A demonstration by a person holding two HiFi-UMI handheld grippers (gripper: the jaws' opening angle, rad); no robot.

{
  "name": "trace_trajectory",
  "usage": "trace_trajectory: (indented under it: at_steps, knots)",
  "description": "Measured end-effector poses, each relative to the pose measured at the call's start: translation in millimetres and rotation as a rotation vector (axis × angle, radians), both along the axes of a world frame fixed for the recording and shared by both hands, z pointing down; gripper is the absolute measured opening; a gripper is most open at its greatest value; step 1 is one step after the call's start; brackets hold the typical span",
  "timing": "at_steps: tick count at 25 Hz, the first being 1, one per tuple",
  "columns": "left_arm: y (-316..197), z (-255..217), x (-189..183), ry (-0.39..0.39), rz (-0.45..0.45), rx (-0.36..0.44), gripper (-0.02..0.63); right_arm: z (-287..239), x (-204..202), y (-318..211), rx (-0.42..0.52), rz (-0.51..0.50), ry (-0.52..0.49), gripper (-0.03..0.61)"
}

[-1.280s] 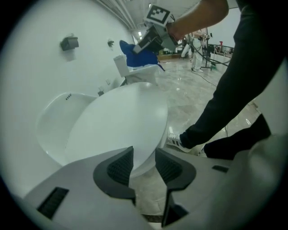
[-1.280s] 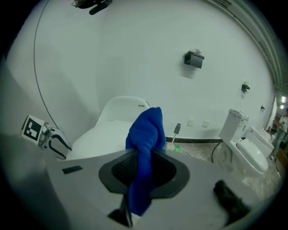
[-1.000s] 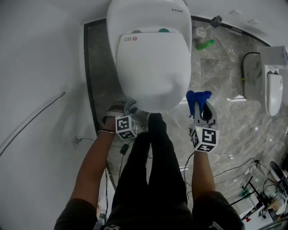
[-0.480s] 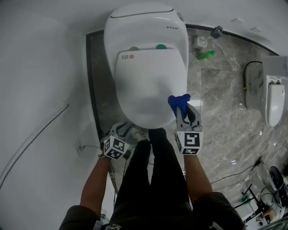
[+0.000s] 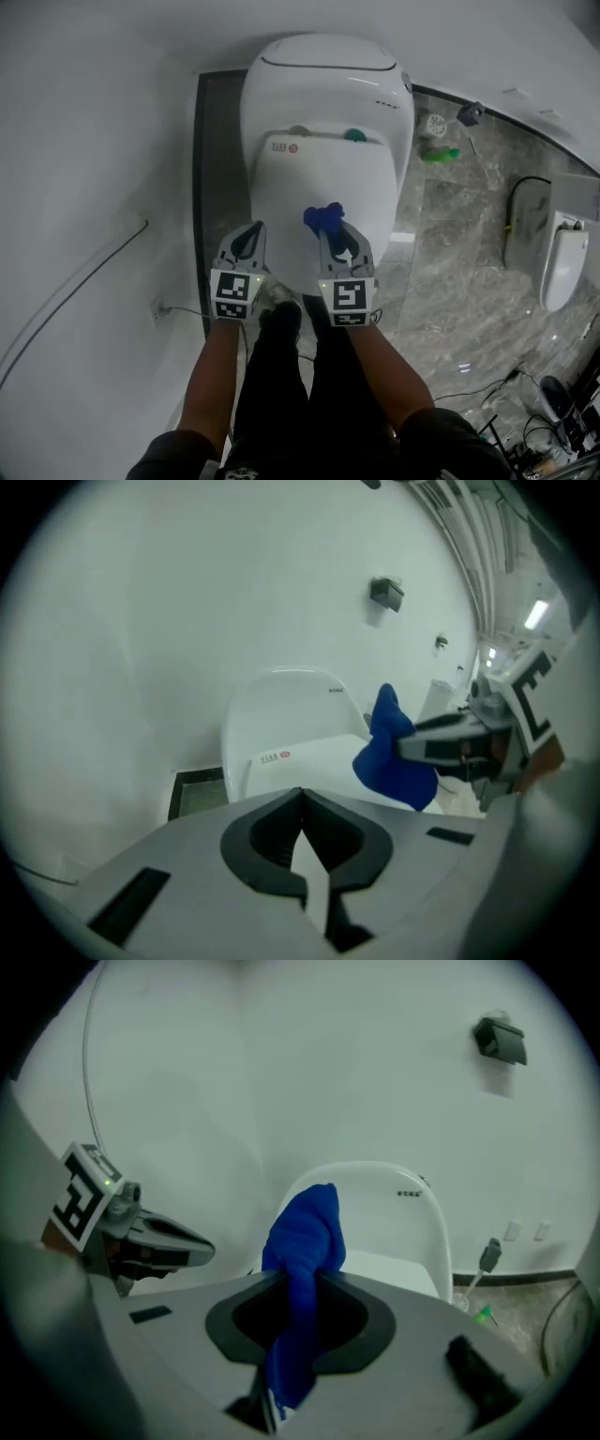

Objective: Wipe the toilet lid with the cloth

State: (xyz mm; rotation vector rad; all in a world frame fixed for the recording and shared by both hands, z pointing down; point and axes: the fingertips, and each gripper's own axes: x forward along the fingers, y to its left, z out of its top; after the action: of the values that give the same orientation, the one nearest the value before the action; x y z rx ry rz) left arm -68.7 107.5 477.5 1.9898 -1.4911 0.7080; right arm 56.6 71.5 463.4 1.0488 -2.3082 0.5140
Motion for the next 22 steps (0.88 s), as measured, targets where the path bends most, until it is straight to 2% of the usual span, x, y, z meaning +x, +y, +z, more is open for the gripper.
trace_trajectory:
  at_steps: [3, 6, 11, 18, 22]
  knots:
    - [-36.4, 4.5, -20.7, 0.074, -0.123, 0.019, 0.011, 6.3, -31.2, -22.2, 0.03, -0.068, 0.004, 0.063]
    - [-60.8, 8.2, -33.6, 0.075, -0.17, 0.035, 0.011, 21.0, -55.6, -49.9, 0.034, -0.079, 0.016, 0.063]
    - [-89.3, 24.9, -48.2, 0.089, -0.155, 0.024, 0.011, 53.2, -97.6, -89.8, 0.002, -0.099, 0.084, 0.063]
    - [-115.9, 43.8, -83.7, 0.152, -0.189, 0.005, 0.011, 79.4, -140.4, -122.4, -0.022, -0.137, 0.146, 0.063]
    - [-124.2, 50.1, -86.6, 0.171, -0.163, 0.003, 0.011, 106.8, -156.0, -118.8, 0.005, -0.239, 0.31, 0.063]
